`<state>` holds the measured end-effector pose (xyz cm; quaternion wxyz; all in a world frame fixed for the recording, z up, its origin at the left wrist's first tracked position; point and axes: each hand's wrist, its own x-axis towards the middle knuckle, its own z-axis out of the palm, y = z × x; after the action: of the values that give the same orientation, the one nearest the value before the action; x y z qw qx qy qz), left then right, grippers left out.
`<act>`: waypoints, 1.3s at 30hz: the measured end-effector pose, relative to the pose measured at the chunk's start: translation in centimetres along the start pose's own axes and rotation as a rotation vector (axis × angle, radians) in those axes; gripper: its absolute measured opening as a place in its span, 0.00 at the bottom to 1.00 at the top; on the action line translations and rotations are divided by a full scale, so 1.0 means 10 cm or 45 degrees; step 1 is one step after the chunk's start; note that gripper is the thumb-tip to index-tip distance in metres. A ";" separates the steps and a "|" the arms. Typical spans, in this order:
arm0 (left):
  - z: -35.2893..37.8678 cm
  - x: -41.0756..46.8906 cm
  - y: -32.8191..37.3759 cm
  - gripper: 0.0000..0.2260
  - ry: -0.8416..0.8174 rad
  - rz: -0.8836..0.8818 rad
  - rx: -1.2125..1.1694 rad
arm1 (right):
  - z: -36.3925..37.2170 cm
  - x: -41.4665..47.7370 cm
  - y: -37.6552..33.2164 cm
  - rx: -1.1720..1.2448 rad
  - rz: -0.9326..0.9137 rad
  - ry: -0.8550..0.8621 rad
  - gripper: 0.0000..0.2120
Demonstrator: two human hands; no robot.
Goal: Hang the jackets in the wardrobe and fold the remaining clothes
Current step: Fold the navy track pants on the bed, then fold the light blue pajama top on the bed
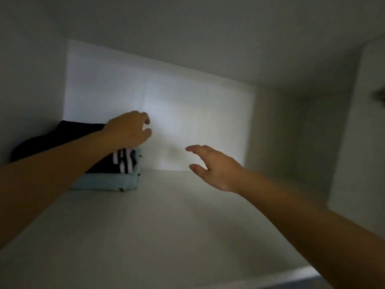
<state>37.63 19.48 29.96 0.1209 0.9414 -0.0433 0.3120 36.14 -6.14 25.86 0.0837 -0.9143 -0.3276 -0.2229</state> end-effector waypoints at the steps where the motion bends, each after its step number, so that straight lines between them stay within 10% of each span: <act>1: -0.05 -0.14 0.35 0.16 0.036 0.100 -0.062 | -0.15 -0.33 0.05 -0.068 0.027 0.024 0.22; 11: 0.29 -2.79 3.57 0.17 -0.028 0.889 -0.955 | -1.42 -4.45 0.01 -0.324 0.504 0.258 0.19; 19: 0.35 -4.75 5.75 0.08 -0.485 0.993 -1.738 | -2.10 -7.08 -0.68 -0.219 1.257 0.582 0.15; 39: -0.36 -8.48 10.05 0.03 -1.512 1.842 -2.131 | -3.53 -11.40 -1.63 -0.875 2.400 1.162 0.12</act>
<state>-48.23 -76.25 2.22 0.4436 0.3320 -0.7811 -0.2877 -64.90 -68.12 4.54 0.0745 -0.6039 0.6426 -0.4658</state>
